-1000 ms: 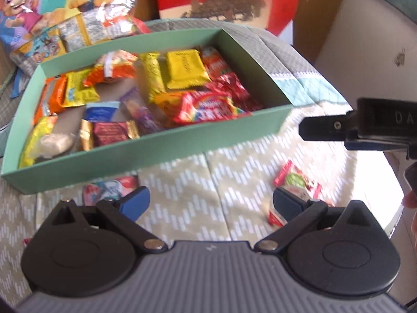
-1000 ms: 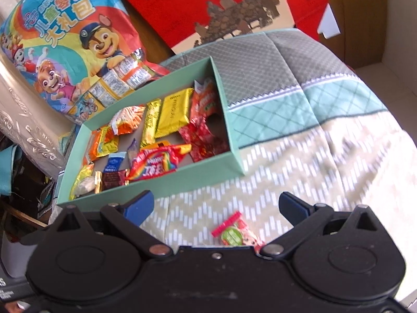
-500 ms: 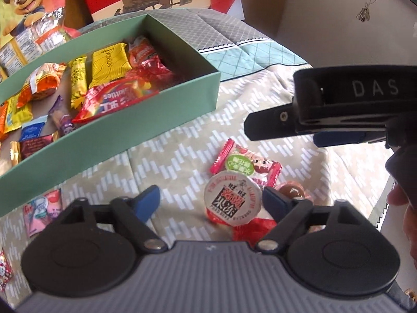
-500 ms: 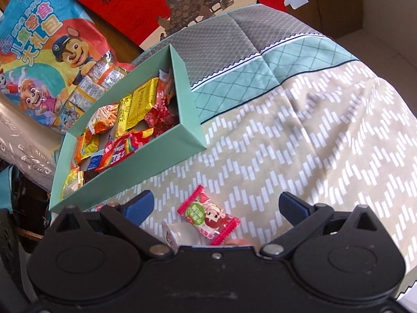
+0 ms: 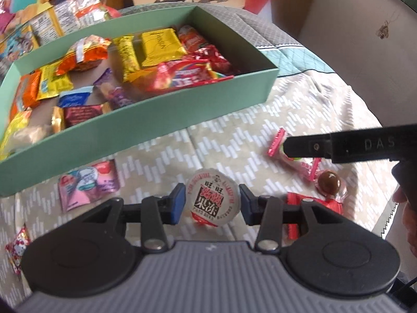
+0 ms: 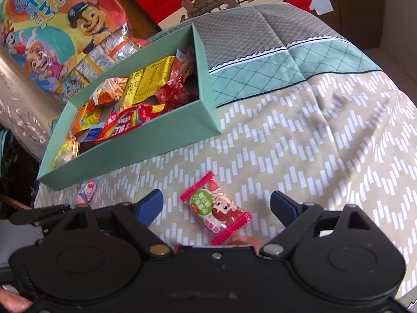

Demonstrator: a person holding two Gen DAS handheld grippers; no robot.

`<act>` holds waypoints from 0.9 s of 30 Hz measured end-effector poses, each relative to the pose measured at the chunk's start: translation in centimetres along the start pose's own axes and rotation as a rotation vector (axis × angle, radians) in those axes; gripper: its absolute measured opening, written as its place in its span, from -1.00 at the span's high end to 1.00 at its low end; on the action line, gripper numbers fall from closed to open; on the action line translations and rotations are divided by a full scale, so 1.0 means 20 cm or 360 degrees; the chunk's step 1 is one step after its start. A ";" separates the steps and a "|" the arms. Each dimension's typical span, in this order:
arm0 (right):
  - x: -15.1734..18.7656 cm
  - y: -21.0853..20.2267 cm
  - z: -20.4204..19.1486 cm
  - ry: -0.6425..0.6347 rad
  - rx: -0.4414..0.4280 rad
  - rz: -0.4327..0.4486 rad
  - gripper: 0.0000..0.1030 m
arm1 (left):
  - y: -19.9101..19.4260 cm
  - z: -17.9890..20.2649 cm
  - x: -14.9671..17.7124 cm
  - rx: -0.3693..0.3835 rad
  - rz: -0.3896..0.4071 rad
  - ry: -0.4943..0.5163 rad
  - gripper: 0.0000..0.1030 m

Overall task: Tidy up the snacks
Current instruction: 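Grasp the round jelly cup with the left tool while the right tool grasps the pink-green candy, then carry both candies into the green box and open both tools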

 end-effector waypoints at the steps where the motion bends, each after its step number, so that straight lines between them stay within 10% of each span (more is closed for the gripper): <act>1: 0.01 0.01 -0.02 -0.0043 0.0014 -0.0004 -0.61 | -0.01 -0.03 0.01 -0.0007 0.0000 -0.0028 0.17; 6: 0.10 0.07 -0.14 -0.0386 0.0184 0.0025 -0.45 | -0.03 -0.14 0.07 -0.0006 -0.0003 -0.0161 0.14; 10: 0.13 0.08 -0.21 -0.0582 0.0287 0.0053 0.41 | -0.03 -0.16 0.08 -0.0011 0.0008 -0.0177 0.14; 27: -0.07 -0.12 -0.43 -0.0338 -0.0074 0.0037 0.45 | -0.24 -0.29 0.02 -0.0011 0.0152 -0.0212 0.17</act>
Point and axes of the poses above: each gripper's, at about its wrist camera, not at the fingertips, and y roughly the way its jaws point, z to its right, x to its underside, the point moved 6 cm from there along y, roughly the way its jaws point, and after that the axes turned 10 degrees about y, right-handed, at the moved point
